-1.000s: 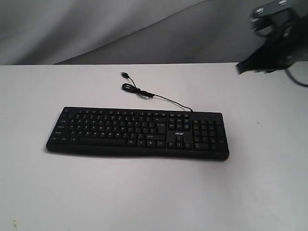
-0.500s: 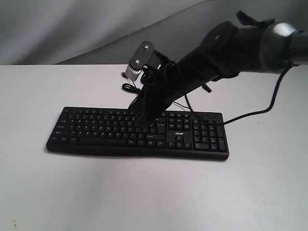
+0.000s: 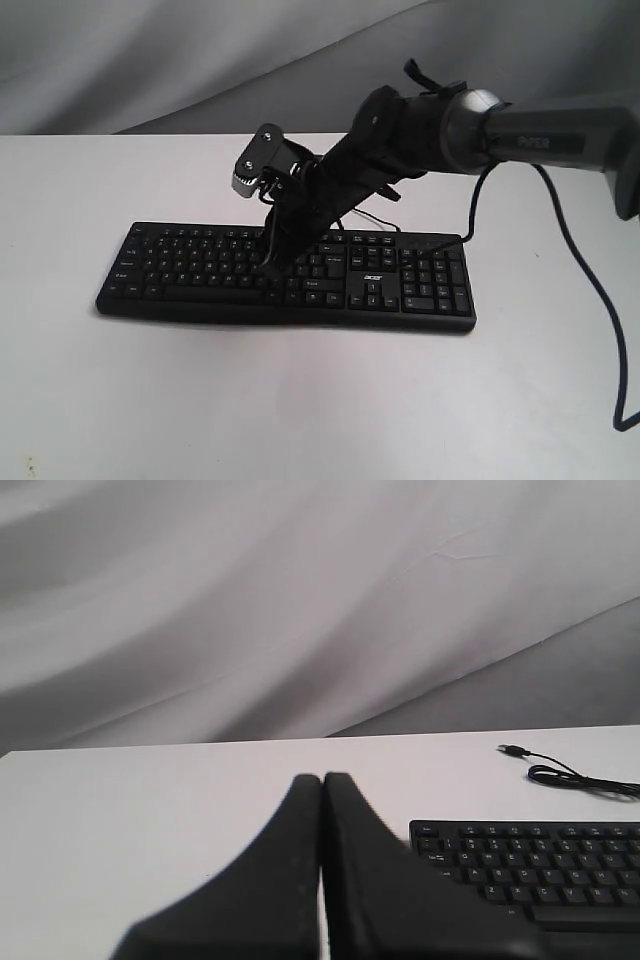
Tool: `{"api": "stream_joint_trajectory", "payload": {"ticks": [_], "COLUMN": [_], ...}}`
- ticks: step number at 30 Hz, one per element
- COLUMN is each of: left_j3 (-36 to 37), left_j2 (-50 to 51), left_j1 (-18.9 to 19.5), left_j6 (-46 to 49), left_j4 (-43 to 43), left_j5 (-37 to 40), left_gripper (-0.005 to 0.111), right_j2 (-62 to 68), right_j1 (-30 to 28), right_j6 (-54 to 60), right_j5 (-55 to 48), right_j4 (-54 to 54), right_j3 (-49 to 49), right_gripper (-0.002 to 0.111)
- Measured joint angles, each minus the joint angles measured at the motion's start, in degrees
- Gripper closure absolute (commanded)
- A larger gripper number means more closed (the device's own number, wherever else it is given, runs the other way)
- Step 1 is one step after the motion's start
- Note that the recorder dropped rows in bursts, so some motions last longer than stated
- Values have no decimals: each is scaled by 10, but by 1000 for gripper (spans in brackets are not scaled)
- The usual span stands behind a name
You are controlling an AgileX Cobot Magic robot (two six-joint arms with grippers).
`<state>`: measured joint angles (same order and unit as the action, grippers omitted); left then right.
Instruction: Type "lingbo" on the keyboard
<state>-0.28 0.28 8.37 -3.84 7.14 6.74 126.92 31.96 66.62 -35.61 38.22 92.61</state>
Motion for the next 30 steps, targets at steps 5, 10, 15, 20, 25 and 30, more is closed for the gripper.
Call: {"api": "stream_joint_trajectory", "payload": {"ticks": [5, 10, 15, 20, 25, 30], "left_j3": [0, 0, 0, 0, 0, 0], "left_j2": [0, 0, 0, 0, 0, 0], "left_j1": [0, 0, 0, 0, 0, 0], "left_j6": [0, 0, 0, 0, 0, 0], "left_j4": [0, 0, 0, 0, 0, 0], "left_j5": [0, 0, 0, 0, 0, 0], "left_gripper": [106, 106, 106, 106, 106, 106], "right_j2": [20, 32, 36, 36, 36, 36], "right_j1": [0, 0, 0, 0, 0, 0], "right_j6": [-4, -4, 5, 15, 30, 38], "right_j5": [-2, -5, -12, -14, -14, -14], "right_j4": [-8, -12, -15, -15, -9, -3], "right_j3": [17, 17, 17, 17, 17, 17], "right_gripper": [108, 108, 108, 108, 108, 108]}}
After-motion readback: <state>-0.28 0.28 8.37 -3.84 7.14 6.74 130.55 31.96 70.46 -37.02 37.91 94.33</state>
